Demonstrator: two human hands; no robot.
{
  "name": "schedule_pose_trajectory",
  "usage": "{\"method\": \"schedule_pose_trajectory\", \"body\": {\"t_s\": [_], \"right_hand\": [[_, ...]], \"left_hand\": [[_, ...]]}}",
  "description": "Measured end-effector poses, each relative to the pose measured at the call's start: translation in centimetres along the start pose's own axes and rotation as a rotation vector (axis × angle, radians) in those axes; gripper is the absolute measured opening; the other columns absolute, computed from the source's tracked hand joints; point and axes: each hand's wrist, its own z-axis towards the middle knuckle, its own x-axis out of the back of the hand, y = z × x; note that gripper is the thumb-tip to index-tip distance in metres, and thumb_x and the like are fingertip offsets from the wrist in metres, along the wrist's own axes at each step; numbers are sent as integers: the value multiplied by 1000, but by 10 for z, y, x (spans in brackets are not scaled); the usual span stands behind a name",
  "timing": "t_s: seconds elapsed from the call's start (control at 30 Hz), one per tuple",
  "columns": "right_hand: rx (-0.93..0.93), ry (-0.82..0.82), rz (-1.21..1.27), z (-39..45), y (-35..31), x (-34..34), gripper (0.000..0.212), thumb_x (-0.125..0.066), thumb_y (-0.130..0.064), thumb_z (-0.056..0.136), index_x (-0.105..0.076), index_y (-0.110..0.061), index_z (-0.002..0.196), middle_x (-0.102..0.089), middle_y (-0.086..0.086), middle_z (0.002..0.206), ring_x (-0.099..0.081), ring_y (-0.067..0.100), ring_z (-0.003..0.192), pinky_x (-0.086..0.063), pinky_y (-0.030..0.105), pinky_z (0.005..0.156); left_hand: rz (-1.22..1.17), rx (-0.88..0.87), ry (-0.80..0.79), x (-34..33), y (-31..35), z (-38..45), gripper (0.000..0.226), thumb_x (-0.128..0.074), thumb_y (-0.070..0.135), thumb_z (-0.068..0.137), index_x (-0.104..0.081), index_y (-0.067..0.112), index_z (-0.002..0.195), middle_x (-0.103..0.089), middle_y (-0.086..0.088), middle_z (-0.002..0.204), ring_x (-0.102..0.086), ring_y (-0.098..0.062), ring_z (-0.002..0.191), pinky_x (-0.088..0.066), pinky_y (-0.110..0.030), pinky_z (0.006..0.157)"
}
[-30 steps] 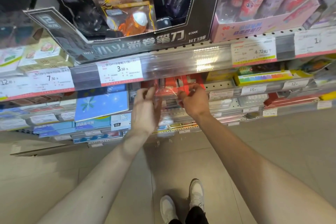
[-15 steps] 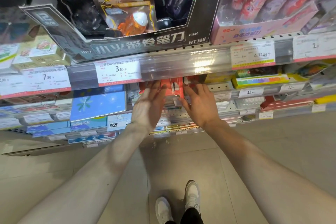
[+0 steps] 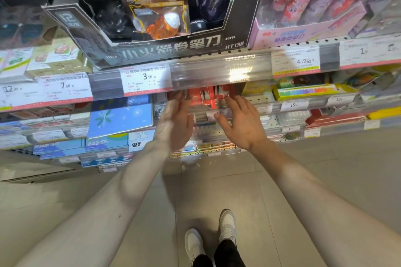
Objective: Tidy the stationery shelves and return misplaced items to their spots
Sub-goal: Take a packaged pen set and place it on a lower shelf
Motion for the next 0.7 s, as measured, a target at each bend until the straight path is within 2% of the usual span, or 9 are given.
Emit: {"method": "schedule_pose_trajectory", "body": {"t_s": [0.1, 0.23, 0.37, 0.5, 0.6, 0.7], "right_hand": [[-28, -4, 75, -26, -6, 10, 71, -38, -61, 98, -35, -15, 152, -38, 10, 157, -33, 27, 145, -27, 45, 119], [-91, -13, 194, -74, -17, 32, 69, -47, -59, 96, -42, -13, 147, -51, 9, 144, -47, 26, 132, -39, 40, 108], [-167, 4, 284, -122, -25, 59, 60, -56, -56, 93, -54, -16, 138, -58, 5, 133, -58, 24, 119, -49, 39, 98], [-284, 130, 369, -165, -28, 88, 49, -62, -50, 91, -60, -19, 129, -64, -4, 124, -62, 14, 109, -53, 36, 90], [-287, 209, 396, -189, -25, 111, 43, -64, -47, 91, -62, -21, 125, -66, -9, 115, -62, 9, 99, -54, 33, 85], [-265, 242, 411, -197, -10, 135, 39, -64, -47, 91, -62, -25, 123, -65, -15, 108, -62, 2, 93, -53, 29, 81]], "left_hand": [[-49, -43, 86, 5, 4, -20, 52, -50, 25, 99, -38, 14, 149, -40, -7, 150, -36, -23, 142, -35, -41, 117], [-218, 59, 60, 22, 22, -63, 50, -47, 37, 97, -52, 12, 139, -51, -7, 145, -45, -24, 136, -34, -37, 114], [-286, 144, 4, 52, 45, -104, 46, -53, 46, 97, -49, 28, 139, -52, 7, 142, -49, -16, 130, -39, -32, 107], [-411, 210, 18, 83, 76, -131, 39, -59, 45, 94, -52, 32, 130, -58, 11, 128, -59, -12, 113, -46, -30, 94], [-455, 195, 44, 94, 97, -144, 29, -61, 43, 93, -54, 36, 121, -62, 12, 118, -62, -11, 104, -50, -34, 91], [-504, 157, 82, 95, 123, -148, 24, -63, 39, 92, -52, 44, 113, -64, 16, 112, -63, 1, 92, -51, -28, 85]]}}
